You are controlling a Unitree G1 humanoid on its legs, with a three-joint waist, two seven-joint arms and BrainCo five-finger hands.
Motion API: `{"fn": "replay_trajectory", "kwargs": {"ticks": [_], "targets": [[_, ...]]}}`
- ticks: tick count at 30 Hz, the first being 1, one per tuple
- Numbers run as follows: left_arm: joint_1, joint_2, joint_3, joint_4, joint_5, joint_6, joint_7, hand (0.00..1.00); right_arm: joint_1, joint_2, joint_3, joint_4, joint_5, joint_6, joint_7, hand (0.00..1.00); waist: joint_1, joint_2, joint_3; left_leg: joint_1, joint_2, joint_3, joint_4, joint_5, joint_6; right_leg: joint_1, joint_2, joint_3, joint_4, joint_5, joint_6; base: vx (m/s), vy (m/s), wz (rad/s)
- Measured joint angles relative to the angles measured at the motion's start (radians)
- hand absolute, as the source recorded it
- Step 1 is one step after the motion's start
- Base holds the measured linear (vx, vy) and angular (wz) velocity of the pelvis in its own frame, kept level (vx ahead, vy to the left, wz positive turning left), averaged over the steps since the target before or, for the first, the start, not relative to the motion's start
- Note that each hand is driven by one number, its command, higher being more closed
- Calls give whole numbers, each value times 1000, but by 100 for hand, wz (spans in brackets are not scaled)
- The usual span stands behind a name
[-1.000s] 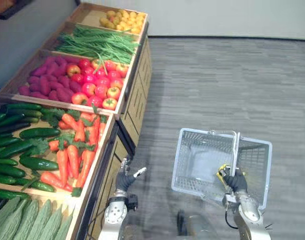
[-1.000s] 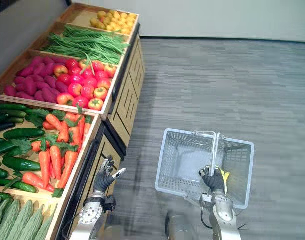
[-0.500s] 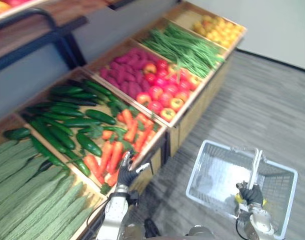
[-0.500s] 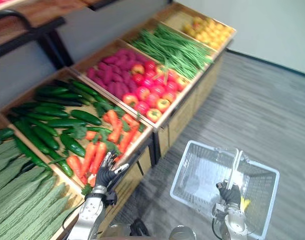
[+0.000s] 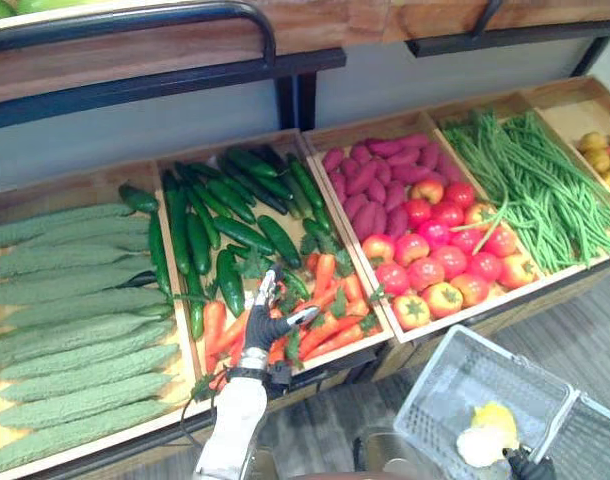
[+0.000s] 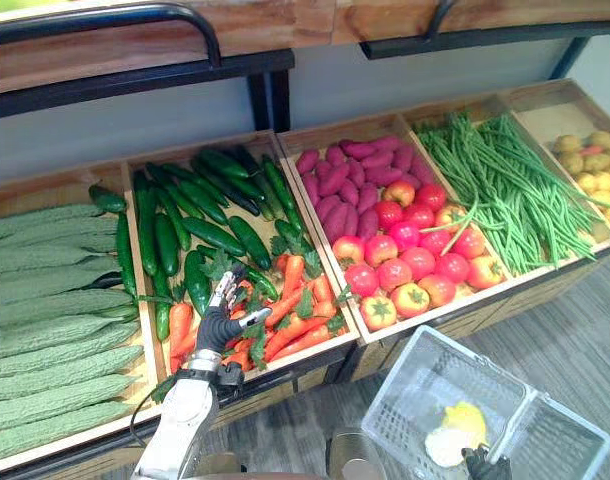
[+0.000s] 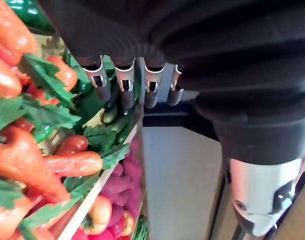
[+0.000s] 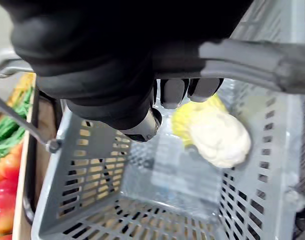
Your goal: Pick vegetable in the basket
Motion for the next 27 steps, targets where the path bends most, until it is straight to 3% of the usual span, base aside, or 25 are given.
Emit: {"fn": "replay_trajectory", "kwargs": {"ticks": [9,13,19,27], "targets": [[-163,159,13,8,201,3,26,0,-35,0,35,24,5,2,19,100,16,-29,-19,-41,-23,3,-75,67,9,8,-7,-2,-146,98,15,-89,32,8],[-208,220,27,111,291,14,20,0,-60,-12,53,20,-2,2,23,100,-3,-33,-22,-37,-28,8,-133,104,6,6,-7,3,-190,128,11,-30,0,-2],[-245,247,19,278,418,56,16,0,-88,-53,55,16,-21,2,40,100,-6,-30,-21,-23,-25,49,-176,128,2,-25,2,39,-189,142,1,2,-13,-18],[-320,238,19,499,450,111,22,0,-124,-67,90,-24,-39,4,40,100,-10,-28,1,-52,-17,90,-174,129,2,-82,18,87,-186,159,-2,-33,-10,-18]]}}
